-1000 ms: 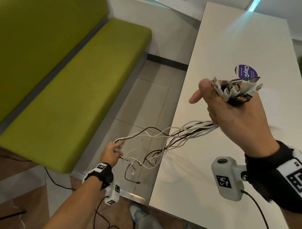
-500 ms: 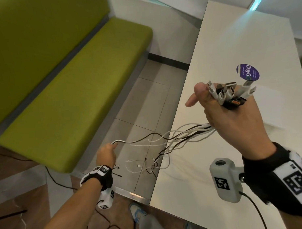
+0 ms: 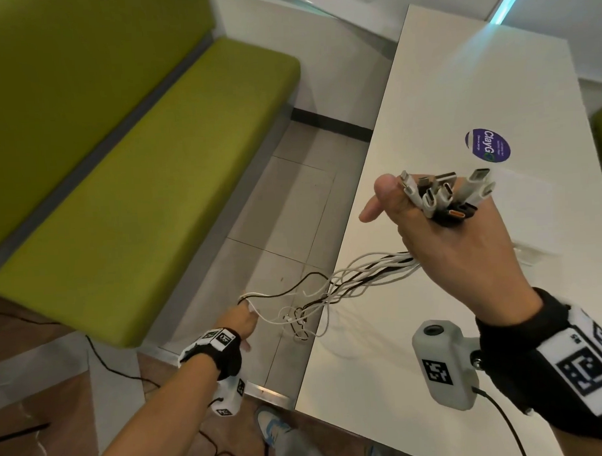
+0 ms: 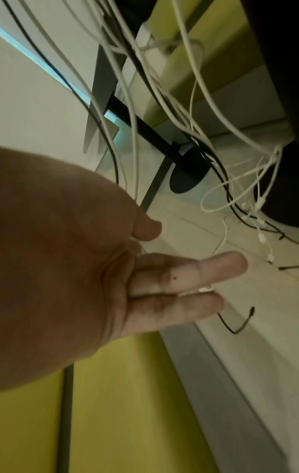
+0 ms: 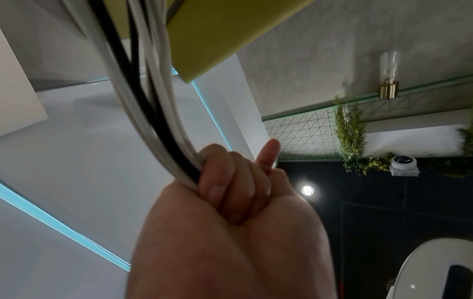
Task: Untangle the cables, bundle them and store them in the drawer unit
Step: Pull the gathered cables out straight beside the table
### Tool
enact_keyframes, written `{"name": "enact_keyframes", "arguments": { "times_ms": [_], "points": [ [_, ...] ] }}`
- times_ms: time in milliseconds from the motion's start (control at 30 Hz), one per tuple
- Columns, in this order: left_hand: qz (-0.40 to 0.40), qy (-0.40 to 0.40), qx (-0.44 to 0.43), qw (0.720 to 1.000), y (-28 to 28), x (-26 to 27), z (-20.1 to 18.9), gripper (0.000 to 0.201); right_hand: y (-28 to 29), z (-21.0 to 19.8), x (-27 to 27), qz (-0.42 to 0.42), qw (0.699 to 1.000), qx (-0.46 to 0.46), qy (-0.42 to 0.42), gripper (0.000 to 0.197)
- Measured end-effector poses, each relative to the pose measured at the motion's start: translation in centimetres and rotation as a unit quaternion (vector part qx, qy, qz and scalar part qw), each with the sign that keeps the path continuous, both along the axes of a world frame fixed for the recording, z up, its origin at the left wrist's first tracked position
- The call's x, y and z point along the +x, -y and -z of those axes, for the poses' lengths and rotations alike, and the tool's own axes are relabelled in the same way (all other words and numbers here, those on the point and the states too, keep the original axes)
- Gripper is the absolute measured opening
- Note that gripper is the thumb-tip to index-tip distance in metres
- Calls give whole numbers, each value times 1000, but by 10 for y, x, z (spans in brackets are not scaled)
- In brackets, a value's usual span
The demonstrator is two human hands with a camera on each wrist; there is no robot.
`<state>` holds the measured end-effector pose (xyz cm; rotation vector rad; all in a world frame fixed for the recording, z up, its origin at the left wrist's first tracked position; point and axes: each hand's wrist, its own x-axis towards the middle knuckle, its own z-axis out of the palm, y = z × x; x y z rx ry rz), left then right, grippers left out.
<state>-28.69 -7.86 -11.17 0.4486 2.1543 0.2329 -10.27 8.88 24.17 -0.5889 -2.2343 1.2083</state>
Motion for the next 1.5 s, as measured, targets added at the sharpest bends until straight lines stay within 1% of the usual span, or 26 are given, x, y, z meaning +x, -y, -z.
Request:
{"name": "enact_keyframes", "arguments": {
  "times_ms": [67, 100, 200, 233, 300, 333, 400, 433, 500, 600, 667, 700, 767, 833, 867, 967, 1000, 1067, 1100, 1133, 1167, 1233, 1267, 1300, 1400, 1500],
  "points": [
    [-48, 59, 55, 996, -5, 10, 12, 54, -2, -1, 1, 1, 1000, -6, 2, 34],
    [-58, 79, 82, 992, -7, 15, 16, 61, -2, -2, 2, 1, 1000, -5, 5, 34],
    [-11, 91, 128, 988, -11, 32, 26, 81, -4, -3, 3, 1, 1000, 4, 6, 36],
    [-9, 123, 140, 982, -12, 39, 27, 85, -4, -3, 3, 2, 1000, 5, 4, 36],
    [-4, 192, 155, 969, -15, 53, 28, 85, -5, -3, 2, 3, 1000, 6, 5, 36],
    [6, 196, 153, 969, -16, 58, 30, 83, -5, -2, 1, 2, 1000, 4, 6, 36],
    [26, 158, 149, 976, -18, 63, 35, 70, -5, -2, 0, 2, 1000, 5, 6, 36],
    [32, 122, 150, 981, -19, 64, 34, 62, -5, -2, 0, 3, 1000, 5, 6, 36],
    [28, 78, 162, 983, -20, 62, 31, 48, -6, -2, 0, 2, 1000, 5, 6, 36],
    [-25, 103, 195, 975, -21, 52, 20, 38, -7, -1, 0, -1, 1000, 8, 9, 36],
    [-23, 71, 175, 982, -18, 39, 12, 23, -7, -1, 0, 1, 1000, 9, 10, 36],
    [-5, 49, 150, 988, -14, 32, 9, 27, -8, -1, 0, 2, 1000, 8, 10, 36],
    [9, 24, 66, 997, -1, 17, 6, 51, -9, -1, 0, 5, 1000, 6, 13, 35],
    [3, 48, -11, 999, 12, 3, 6, 72, -10, 0, 0, 10, 1000, 5, 20, 35],
    [3, 64, -40, 997, 17, -2, 6, 78, -9, 0, -1, 14, 1000, 9, 22, 35],
    [33, 40, -80, 995, 26, -14, 8, 77, -7, 2, -6, 23, 999, 25, 21, 34],
    [29, 38, -83, 995, 28, -16, 8, 79, -6, 2, -7, 24, 999, 31, 19, 35],
    [-1, 64, -77, 995, 31, -20, 6, 90, -5, 3, -9, 26, 998, 48, 20, 36],
    [-6, 73, -74, 995, 33, -22, 5, 90, -5, 3, -10, 27, 998, 55, 22, 37],
    [0, 68, -74, 995, 36, -25, 4, 84, -5, 3, -11, 29, 998, 57, 22, 38],
    [9, 48, -77, 996, 40, -28, 5, 73, -5, 3, -11, 30, 998, 57, 23, 38],
    [34, -21, -93, 995, 48, -33, 7, 45, -7, 3, -11, 32, 997, 58, 28, 39],
    [45, -52, -98, 993, 52, -35, 8, 34, -7, 3, -11, 32, 997, 60, 32, 39],
    [51, -76, -102, 990, 56, -36, 10, 28, -7, 3, -11, 31, 997, 61, 34, 39],
    [60, -126, -106, 985, 64, -36, 7, 25, -7, 5, -11, 29, 997, 57, 34, 38],
    [46, -173, -72, 981, 68, -38, 5, 28, -6, 5, -13, 26, 998, 45, 26, 37]
  ]
}}
